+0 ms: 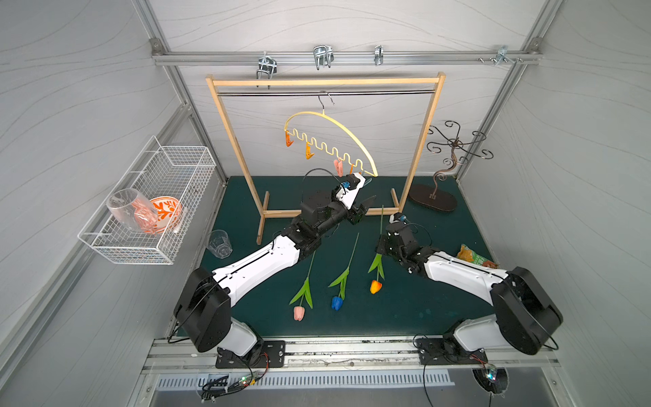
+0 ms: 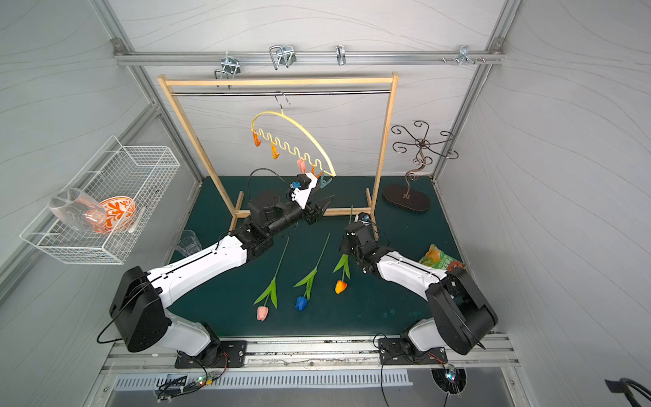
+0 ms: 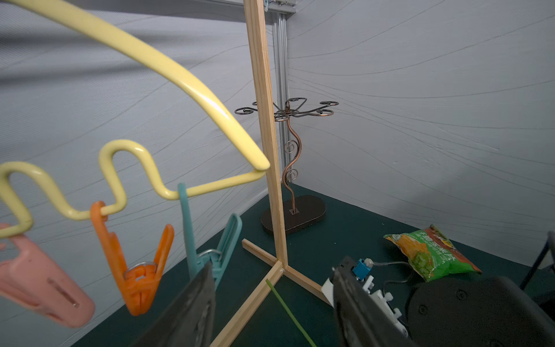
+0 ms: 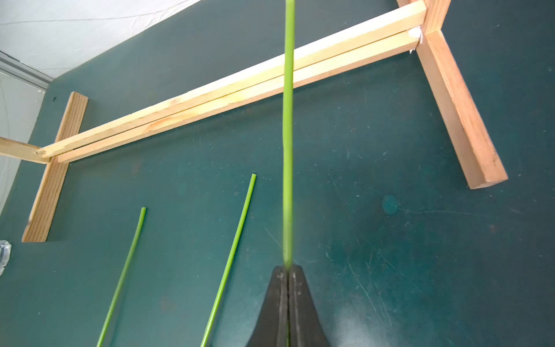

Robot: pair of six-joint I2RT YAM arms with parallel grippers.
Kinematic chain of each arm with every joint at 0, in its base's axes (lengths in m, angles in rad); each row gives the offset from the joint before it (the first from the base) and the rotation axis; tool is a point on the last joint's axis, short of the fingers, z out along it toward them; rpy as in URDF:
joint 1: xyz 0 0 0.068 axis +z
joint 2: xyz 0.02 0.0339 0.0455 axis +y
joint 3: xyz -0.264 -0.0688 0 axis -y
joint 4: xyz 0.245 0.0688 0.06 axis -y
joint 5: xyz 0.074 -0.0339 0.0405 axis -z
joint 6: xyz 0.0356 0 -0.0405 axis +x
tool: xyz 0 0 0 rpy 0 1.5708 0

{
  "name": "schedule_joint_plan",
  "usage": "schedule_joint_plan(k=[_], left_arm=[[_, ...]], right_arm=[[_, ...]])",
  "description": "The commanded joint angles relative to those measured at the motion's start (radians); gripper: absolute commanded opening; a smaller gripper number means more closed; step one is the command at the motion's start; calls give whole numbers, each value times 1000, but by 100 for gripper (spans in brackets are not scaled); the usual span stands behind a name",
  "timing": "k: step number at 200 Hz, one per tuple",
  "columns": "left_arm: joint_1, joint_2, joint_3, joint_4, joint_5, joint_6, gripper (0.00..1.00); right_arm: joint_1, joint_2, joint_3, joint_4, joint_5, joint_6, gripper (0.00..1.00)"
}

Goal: Dry the flowers on a clothes hanger
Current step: Pick up the flower at the center of the board, then open the clamp at the hanger.

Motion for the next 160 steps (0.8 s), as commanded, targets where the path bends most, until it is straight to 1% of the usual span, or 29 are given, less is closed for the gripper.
schedule_joint_plan(k=[1, 16, 44, 87, 160], left_arm=[[-15, 25, 50, 83, -105, 50, 64], [-17, 36, 54, 97, -133, 52, 64], [-20, 54, 66, 109, -143, 59, 64], [-24, 66, 57, 182, -203, 74, 64], [-39, 100, 95, 193, -201, 89, 64]], right_arm=[[-7, -7, 4, 35, -16, -5, 0], [-7, -4, 4, 35, -21, -3, 0], [-7, -4, 4, 34, -25, -2, 0], [-7, -1, 6, 36, -29, -4, 0], [-7, 11, 13, 33, -36, -4, 0]])
